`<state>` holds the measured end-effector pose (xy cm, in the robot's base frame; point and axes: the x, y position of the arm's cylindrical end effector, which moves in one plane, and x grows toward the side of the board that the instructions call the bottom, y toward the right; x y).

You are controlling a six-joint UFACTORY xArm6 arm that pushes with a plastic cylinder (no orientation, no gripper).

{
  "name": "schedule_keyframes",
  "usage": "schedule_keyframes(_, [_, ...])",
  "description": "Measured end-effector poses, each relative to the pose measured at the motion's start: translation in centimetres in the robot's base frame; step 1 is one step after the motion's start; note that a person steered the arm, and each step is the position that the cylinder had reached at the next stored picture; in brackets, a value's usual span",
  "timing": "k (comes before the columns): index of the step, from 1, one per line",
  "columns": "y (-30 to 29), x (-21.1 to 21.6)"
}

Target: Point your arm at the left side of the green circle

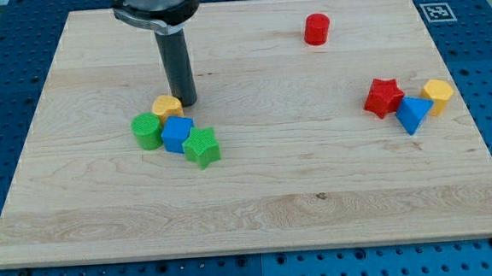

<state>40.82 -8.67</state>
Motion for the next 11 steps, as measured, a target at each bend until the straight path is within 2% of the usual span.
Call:
schedule_keyframes(2, [5.3, -2.9])
schedule_keyframes(3, [6.6, -2.9])
schedule_keyframes(4, [0.5, -4.2])
schedule_keyframes(5, [-9.3, -4.3])
schedule_keyframes(6, [-16.8, -2.4])
schedule_keyframes(7, [-18.5, 3.2])
schedule_keyframes(8, [-16.5, 6.6])
schedule_keyframes(9, [-12.4, 6.8])
schedule_keyframes(11, [-9.4, 6.1])
